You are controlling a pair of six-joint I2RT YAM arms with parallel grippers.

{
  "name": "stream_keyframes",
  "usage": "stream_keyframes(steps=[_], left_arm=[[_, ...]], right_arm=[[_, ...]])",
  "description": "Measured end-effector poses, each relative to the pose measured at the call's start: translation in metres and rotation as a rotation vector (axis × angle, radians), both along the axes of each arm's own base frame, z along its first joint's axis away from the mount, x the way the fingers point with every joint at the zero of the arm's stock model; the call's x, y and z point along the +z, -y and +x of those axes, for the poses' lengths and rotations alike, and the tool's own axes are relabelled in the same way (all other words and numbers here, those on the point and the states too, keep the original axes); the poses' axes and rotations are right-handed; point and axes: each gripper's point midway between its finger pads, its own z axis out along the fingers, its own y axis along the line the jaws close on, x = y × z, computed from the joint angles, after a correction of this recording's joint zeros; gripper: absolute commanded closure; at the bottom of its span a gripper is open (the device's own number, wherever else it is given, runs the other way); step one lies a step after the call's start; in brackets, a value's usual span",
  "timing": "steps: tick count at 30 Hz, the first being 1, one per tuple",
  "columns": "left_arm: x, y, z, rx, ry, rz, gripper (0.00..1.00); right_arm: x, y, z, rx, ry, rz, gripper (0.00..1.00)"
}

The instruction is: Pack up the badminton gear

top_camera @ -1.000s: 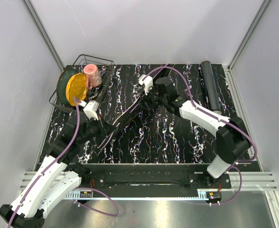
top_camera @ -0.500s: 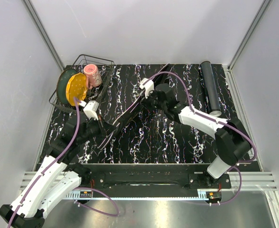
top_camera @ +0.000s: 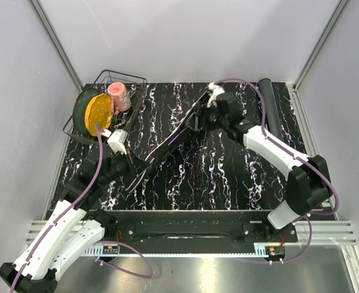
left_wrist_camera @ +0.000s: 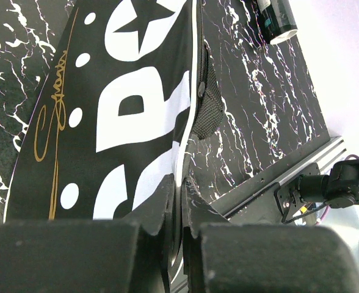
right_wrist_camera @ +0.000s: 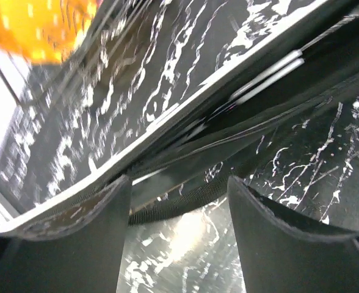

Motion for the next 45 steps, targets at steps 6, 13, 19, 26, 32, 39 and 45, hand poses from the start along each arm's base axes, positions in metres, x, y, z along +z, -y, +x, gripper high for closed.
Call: stream_keyframes(steps=[6, 13, 19, 26, 32, 39, 45], left_arm=[[0.0, 0.001, -0.001, -0.007, -0.004, -0.002, 1.0], [-0.001, 0.003, -0.002, -0.019, -0.009, -0.006, 1.0], [-0.001, 0.004, -0.004, -0.038, -0.009, -0.003, 0.66], [0.013, 0.003, 0.003, -0.074, 0.034, 0.07, 0.13], [0.059, 0.019, 0.031, -0.125, 0.144, 0.108, 0.29], [0.044, 0.073, 0.059, -0.292, 0.206, 0.303, 0.27], [0.002, 0.088, 0.071, -0.36, 0.188, 0.492, 0.44]], right_arm=[[0.008, 0.02, 0.01, -0.29, -0.353, 0.286, 0.17], [-0.017, -0.004, 0.011, -0.423, -0.626, 0.425, 0.22], [-0.033, -0.018, 0.024, -0.484, -0.734, 0.476, 0.85], [-0.034, -0.027, 0.015, -0.528, -0.765, 0.484, 1.0], [-0.024, -0.031, 0.002, -0.557, -0.781, 0.492, 1.0], [-0.019, -0.023, -0.004, -0.595, -0.787, 0.513, 1.0], [-0.019, -0.022, -0.005, -0.604, -0.793, 0.519, 1.0]])
